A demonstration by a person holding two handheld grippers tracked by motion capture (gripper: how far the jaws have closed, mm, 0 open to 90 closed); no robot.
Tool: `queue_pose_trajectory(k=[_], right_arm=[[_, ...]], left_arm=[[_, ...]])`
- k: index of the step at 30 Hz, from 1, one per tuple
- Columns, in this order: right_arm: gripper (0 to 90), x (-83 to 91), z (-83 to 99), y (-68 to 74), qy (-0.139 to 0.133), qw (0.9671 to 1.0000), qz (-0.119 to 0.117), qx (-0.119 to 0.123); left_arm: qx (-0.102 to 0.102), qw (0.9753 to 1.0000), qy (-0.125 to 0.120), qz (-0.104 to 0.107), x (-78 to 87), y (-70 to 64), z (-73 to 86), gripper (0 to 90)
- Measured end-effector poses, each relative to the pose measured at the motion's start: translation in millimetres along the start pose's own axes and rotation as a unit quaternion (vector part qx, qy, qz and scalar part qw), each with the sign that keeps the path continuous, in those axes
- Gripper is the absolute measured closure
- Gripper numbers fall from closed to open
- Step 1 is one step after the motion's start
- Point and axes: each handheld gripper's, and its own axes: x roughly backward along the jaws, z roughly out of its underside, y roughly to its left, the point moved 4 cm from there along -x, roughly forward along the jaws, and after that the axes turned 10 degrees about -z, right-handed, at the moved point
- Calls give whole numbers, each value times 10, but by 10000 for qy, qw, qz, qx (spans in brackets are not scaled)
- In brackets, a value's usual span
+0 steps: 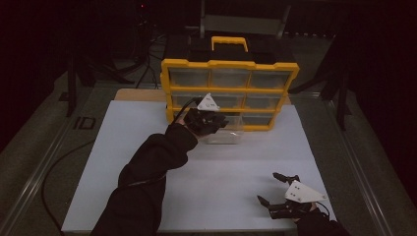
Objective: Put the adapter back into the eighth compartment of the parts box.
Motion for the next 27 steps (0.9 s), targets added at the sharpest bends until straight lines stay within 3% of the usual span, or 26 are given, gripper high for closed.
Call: queue_pose_trajectory(k=[5,14,19,27], right_arm=[[94,1,0,0,-5,10000,1,1],[94,-2,2,3,-5,10000,-15,-15],[94,-3,2,4,-12,10000,-19,-34],[94,0,1,-1,-5,10000,-6,-13]], left_arm=[[64,9999,-73,-77,-66,-1,9,756],[355,9988,-264,-230,-178,31,39,756],[353,9982,-315,-360,-239,21,68,755],[514,9967,-395,-487,-270,75,108,756]])
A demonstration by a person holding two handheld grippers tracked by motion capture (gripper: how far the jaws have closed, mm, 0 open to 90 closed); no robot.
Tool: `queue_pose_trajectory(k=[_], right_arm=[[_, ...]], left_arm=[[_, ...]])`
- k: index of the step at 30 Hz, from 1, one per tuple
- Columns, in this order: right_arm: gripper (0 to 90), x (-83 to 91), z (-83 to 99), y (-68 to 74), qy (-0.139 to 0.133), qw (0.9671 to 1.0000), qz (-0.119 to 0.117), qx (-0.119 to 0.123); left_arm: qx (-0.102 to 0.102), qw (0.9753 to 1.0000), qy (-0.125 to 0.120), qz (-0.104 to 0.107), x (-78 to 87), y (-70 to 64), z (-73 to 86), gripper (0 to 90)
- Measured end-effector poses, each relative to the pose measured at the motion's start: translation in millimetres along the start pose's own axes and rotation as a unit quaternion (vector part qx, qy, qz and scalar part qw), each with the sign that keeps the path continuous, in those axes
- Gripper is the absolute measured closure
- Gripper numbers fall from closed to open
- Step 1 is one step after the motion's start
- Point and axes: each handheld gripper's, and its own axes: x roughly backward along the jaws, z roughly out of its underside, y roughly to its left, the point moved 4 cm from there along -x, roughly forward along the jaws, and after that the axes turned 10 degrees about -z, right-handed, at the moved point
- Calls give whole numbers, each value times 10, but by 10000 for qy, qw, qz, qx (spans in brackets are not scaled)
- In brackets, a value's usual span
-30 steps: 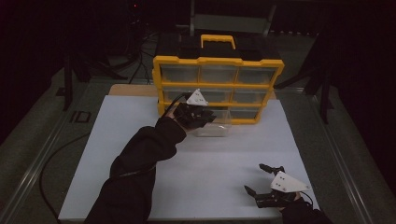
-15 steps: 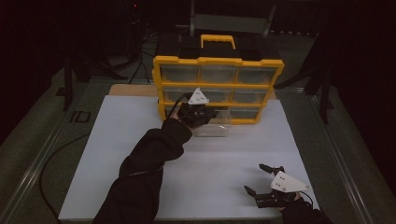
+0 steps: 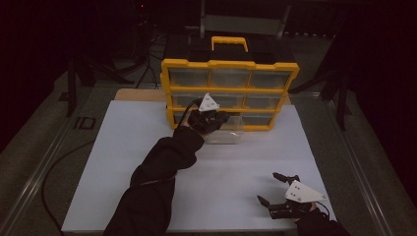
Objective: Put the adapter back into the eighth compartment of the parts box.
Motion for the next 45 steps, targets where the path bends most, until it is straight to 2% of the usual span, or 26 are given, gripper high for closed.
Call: queue_pose_trajectory(k=[17,29,32,40,43,45], right_arm=[[95,-3,2,2,6,10000,-7,16],[94,-6,6,1,30,10000,-9,29],[95,-7,5,4,31,10000,-6,19],[94,-9,8,5,46,10000,-12,16],[94,-7,8,0,44,10000,-13,29],[94,-10,10,2,44,10000,-22,16]], left_arm=[[146,9997,186,-29,-139,44,169,755],[191,9988,453,29,-220,34,226,755],[205,9985,510,-13,-237,35,233,755],[143,9974,711,-15,-290,25,251,755],[147,9974,703,24,-295,27,250,754],[97,9976,677,-54,-293,37,246,755]])
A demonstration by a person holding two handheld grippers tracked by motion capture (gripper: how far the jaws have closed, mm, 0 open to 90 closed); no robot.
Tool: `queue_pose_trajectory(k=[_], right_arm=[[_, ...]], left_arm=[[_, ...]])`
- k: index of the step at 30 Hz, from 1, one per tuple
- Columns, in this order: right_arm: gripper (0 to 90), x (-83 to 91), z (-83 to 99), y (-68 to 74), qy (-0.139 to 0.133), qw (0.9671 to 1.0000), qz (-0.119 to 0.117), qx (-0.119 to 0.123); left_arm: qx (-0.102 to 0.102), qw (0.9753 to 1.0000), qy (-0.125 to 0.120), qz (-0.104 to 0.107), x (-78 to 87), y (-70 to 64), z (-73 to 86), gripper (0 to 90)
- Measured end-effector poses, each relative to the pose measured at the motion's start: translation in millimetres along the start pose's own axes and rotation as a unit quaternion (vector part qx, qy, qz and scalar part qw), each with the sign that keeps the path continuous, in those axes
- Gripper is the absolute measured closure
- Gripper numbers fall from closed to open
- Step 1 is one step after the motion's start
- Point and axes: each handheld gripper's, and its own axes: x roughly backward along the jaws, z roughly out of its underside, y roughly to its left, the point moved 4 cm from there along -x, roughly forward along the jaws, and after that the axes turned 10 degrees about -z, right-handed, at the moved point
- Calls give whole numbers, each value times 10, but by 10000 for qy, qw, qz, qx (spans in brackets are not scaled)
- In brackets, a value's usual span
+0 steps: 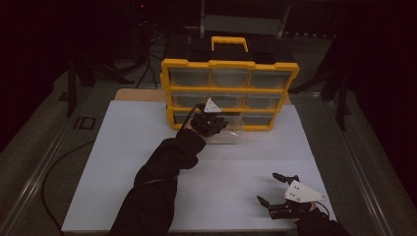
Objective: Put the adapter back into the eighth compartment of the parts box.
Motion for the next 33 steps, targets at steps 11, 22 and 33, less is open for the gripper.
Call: queue_pose_trajectory(k=[11,22,33], right_arm=[[94,1,-1,1,4,10000,-5,-2],[95,4,-2,0,-5,10000,2,-2],[94,4,-6,5,-6,10000,10,-14]], left_arm=[[52,10000,25,39,55,4,-24,442],[-112,9999,-12,70,160,-14,-29,122],[-204,9998,-6,86,290,-58,19,0]])
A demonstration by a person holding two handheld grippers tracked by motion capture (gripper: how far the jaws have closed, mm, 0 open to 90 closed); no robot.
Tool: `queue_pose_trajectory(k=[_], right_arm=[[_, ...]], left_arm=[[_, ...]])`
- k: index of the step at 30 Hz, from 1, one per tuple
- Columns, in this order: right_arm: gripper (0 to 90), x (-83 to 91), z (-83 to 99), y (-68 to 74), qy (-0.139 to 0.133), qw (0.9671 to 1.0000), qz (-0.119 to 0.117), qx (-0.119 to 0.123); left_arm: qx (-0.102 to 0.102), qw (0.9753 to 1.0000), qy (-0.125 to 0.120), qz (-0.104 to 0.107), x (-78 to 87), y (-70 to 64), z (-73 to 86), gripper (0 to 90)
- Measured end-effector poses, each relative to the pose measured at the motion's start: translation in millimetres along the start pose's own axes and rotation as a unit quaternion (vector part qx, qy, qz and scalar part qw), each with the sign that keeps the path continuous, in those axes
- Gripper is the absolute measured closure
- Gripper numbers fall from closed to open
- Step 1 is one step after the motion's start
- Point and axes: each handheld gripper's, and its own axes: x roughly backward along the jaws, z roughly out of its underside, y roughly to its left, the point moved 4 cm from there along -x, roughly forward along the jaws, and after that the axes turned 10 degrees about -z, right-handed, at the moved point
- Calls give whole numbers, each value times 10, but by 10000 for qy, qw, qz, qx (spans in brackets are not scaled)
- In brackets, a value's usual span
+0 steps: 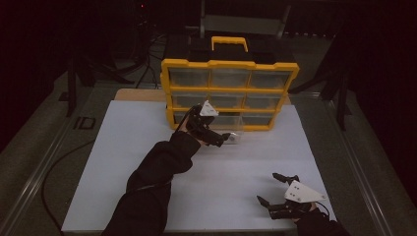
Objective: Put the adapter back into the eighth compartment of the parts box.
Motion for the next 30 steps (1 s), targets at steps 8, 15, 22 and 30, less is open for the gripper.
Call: queue_pose_trajectory(k=[8,15,22,30], right_arm=[[94,2,0,-2,-6,10000,-3,5],[94,-2,-2,3,5,10000,-5,1],[94,-3,-2,4,-2,10000,-12,0],[94,-1,-4,3,-11,10000,-14,0]], left_arm=[[25,10000,18,53,77,-20,56,0],[-12,10000,17,76,133,-41,114,0],[-83,9999,3,67,178,-121,191,0],[-142,9999,27,95,209,-193,272,0]])
